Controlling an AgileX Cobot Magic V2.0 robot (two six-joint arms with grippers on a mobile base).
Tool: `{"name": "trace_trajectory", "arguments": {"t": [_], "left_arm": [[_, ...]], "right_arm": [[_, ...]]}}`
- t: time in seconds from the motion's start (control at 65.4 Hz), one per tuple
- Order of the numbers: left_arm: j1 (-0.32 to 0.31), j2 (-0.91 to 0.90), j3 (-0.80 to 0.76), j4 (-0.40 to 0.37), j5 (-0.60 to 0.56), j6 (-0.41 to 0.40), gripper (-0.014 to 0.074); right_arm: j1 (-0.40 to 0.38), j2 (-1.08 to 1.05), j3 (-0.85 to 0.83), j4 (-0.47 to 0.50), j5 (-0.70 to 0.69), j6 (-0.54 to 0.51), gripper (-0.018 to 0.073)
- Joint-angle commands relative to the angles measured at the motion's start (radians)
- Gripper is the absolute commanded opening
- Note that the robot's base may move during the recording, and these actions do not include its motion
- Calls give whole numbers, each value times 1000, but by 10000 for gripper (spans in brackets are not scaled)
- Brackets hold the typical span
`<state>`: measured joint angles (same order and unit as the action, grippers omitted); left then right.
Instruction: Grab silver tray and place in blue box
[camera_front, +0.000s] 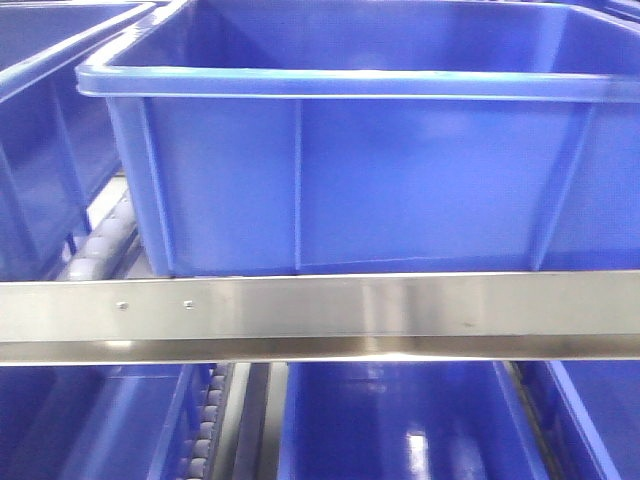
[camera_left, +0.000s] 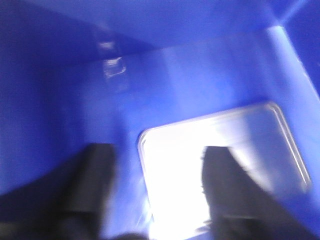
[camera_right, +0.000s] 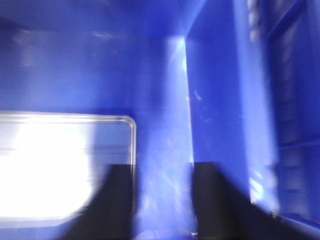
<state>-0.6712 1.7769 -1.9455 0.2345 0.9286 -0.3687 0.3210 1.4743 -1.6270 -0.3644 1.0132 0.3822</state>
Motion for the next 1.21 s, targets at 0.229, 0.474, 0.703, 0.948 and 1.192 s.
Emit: {"name": "trace_trajectory", "arguments": {"t": [0.229,0.474,0.703,0.948,1.192], "left_arm": [[-4,-355,393,22,-157,16,-27],[-4,-636,824,22,-346,14,-105],[-4,-868,1108,22,-511,14,-105],[-4,-1114,1293,31,-578,16,-105],[-4,-1320,1326,31,-572,16,-105]], "right_arm": [[42,-261,261,-27,-151,-32,52],[42,-476,581,-27,-308,-32,52],[42,-713,854,-27,-449,-32,52],[42,-1025,1050,-27,-529,-32,51],[42,-1315,1110,-25,-530,-32,51]]}}
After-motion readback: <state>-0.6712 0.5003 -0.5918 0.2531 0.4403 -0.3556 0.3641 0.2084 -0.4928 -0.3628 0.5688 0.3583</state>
